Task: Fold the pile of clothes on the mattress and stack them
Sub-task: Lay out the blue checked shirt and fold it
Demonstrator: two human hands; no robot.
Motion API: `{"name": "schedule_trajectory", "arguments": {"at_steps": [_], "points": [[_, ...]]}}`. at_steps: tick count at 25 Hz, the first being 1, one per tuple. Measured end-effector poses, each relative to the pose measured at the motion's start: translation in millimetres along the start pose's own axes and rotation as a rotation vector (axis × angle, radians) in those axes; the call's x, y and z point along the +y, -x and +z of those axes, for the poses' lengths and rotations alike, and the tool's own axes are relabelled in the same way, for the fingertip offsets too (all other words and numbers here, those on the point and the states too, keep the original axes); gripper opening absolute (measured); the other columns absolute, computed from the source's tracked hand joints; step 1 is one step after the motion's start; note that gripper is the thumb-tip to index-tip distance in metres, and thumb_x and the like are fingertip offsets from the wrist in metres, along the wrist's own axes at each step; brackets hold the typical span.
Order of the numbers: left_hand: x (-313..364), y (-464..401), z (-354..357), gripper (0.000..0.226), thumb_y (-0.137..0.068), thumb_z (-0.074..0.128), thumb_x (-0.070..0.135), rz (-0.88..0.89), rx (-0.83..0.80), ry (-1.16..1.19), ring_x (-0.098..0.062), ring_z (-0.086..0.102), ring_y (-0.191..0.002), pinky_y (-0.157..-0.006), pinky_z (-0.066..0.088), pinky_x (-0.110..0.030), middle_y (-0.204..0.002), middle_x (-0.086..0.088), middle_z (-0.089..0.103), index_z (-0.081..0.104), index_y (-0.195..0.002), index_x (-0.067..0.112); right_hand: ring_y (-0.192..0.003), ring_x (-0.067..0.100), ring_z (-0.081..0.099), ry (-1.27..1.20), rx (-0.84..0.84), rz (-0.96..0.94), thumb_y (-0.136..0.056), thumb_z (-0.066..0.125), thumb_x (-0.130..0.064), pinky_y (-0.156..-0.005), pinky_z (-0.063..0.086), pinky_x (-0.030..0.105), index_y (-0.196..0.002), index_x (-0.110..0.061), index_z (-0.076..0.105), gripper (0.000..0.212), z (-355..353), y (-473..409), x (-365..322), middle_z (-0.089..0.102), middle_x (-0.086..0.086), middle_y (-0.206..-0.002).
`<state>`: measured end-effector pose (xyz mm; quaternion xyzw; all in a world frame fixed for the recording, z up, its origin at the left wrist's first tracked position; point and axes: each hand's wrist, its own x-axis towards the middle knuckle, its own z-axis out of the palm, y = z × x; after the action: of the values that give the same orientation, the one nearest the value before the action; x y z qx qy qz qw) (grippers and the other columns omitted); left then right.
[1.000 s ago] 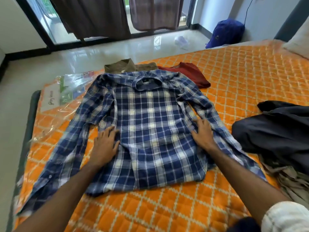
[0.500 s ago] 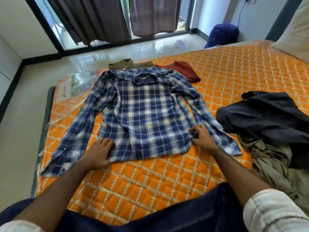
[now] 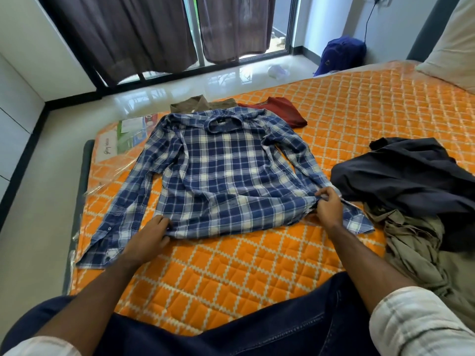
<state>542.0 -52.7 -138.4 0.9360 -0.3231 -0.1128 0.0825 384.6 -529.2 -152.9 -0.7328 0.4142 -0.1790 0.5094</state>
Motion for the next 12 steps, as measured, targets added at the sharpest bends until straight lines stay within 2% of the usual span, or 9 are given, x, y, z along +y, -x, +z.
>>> {"name": "schedule_trajectory", "arguments": {"at_steps": [2,4,5,7,9,10,12], "points": [[4,-1,-2,0.018,-0.102,0.051,0.017,-0.018,0.023,0.032,-0.015,0.053,-0.098,-0.078,0.042,-0.026,-0.114,0.002,0.051,0.056,-0.119,0.016,-0.062,0.038,0.067,-0.085,0.005,0.073,-0.085,0.031,0.009,-0.052,0.059,0.049,-0.087,-0.021,0.064,0.044,5,2,3,0.066,0.015,-0.087],[4,1,-6,0.020,-0.103,0.050,0.014,-0.034,0.078,0.025,-0.018,0.055,-0.095,-0.077,0.042,-0.027,-0.112,-0.002,0.056,0.061,-0.120,0.011,-0.064,0.041,0.067,-0.008,-0.003,0.036,-0.084,0.033,0.002,-0.055,0.059,0.058,-0.085,-0.029,0.068,0.046,13,7,4,0.068,0.013,-0.082],[4,2,-7,0.020,-0.102,0.053,0.012,-0.034,0.132,-0.012,-0.021,0.058,-0.093,-0.075,0.045,-0.030,-0.110,-0.004,0.060,0.063,-0.119,0.010,-0.066,0.037,0.067,0.095,-0.018,-0.034,-0.085,0.035,-0.002,-0.058,0.059,0.056,-0.087,-0.031,0.068,0.044,17,13,0,0.069,0.009,-0.082],[7,2,-10,0.017,-0.097,0.060,0.010,-0.016,0.249,-0.071,-0.025,0.063,-0.088,-0.070,0.052,-0.036,-0.104,-0.005,0.064,0.066,-0.112,0.010,-0.077,0.027,0.065,0.311,-0.066,-0.237,-0.094,0.042,-0.007,-0.064,0.055,0.043,-0.097,-0.031,0.068,0.035,26,30,-17,0.070,0.003,-0.096],[17,-4,-13,0.013,-0.096,0.061,0.009,-0.003,0.330,-0.030,-0.025,0.063,-0.087,-0.070,0.054,-0.040,-0.100,-0.006,0.066,0.067,-0.108,0.009,-0.091,0.024,0.063,0.516,-0.106,-0.495,-0.097,0.048,-0.014,-0.073,0.053,0.039,-0.109,-0.021,0.067,0.023,43,48,-40,0.067,0.001,-0.108],[25,-9,-14,0.011,-0.097,0.060,0.009,0.004,0.358,0.008,-0.026,0.062,-0.087,-0.071,0.053,-0.041,-0.099,-0.006,0.066,0.066,-0.106,0.009,-0.093,0.025,0.063,0.625,-0.122,-0.623,-0.096,0.048,-0.022,-0.075,0.053,0.039,-0.111,-0.019,0.067,0.025,56,57,-49,0.066,0.002,-0.108],[42,-21,-14,0.010,-0.099,0.057,0.009,0.017,0.391,0.077,-0.027,0.060,-0.087,-0.070,0.052,-0.041,-0.097,-0.008,0.064,0.065,-0.105,0.008,-0.097,0.027,0.061,0.823,-0.177,-0.791,-0.093,0.036,-0.041,-0.079,0.049,0.041,-0.112,-0.017,0.066,0.042,85,75,-61,0.066,0.004,-0.108]]}}
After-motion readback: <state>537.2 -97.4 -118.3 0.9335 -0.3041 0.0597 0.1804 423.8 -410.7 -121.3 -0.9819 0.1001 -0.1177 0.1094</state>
